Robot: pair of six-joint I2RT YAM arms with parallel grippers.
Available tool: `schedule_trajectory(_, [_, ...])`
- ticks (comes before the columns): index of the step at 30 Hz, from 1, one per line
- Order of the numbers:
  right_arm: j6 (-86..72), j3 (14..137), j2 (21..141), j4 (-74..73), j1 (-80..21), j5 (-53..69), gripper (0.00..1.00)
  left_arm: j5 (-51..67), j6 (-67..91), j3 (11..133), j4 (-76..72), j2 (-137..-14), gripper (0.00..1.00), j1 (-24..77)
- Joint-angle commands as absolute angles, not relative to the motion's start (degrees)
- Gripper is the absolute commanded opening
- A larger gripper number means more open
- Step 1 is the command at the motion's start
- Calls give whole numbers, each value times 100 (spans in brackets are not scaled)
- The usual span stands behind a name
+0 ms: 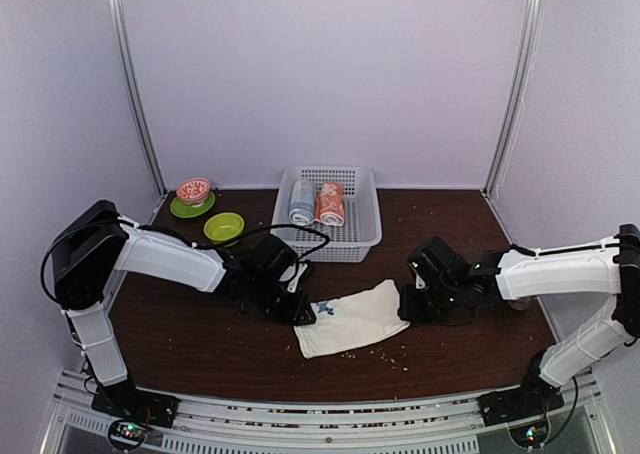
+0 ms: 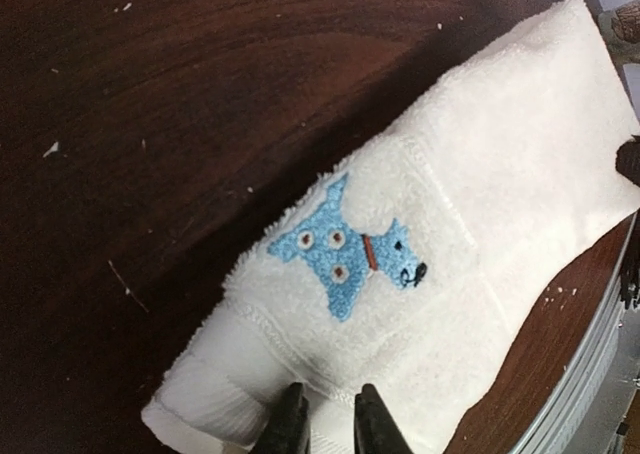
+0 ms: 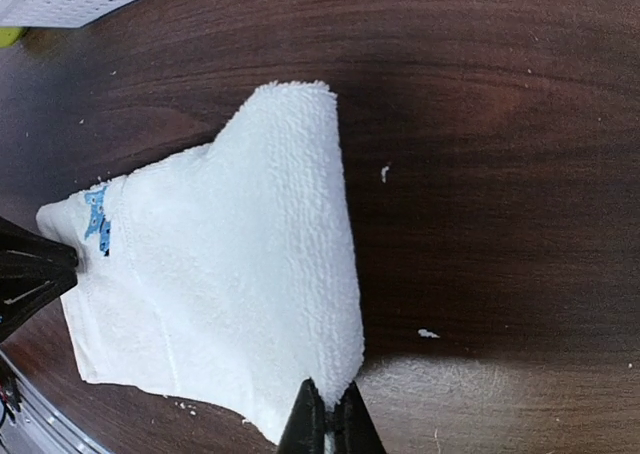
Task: Roll the towels
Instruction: Roll the towel at the center of the board.
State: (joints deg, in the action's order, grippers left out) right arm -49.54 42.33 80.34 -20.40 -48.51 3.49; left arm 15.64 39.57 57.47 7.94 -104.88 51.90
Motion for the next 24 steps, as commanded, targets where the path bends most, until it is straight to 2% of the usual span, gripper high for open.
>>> schedule_trajectory(1, [-4418, 4826, 8234, -3066, -5203, -385, 0, 1825, 4101, 5825, 450, -10664, 18, 5177])
schedule_trajectory(11, [-4223, 5432, 9036, -2701, -5765, 33, 0, 1951, 4293, 5527, 95, -10687, 17, 5221])
schedule_trajectory(20, [-3936, 5299, 9329, -2226, -5876, 462, 0, 1960, 4340, 5404, 20, -10608, 17, 5223])
schedule_trajectory(22, [-3929, 5237, 9362, -2142, -5871, 505, 3, 1947, 4325, 5425, 54, -10515, 17, 5221])
schedule_trajectory(24, [-3977, 5181, 9393, -2015, -5865, 526, 11, 1930, 4324, 5457, 86, -10383, 17, 5221])
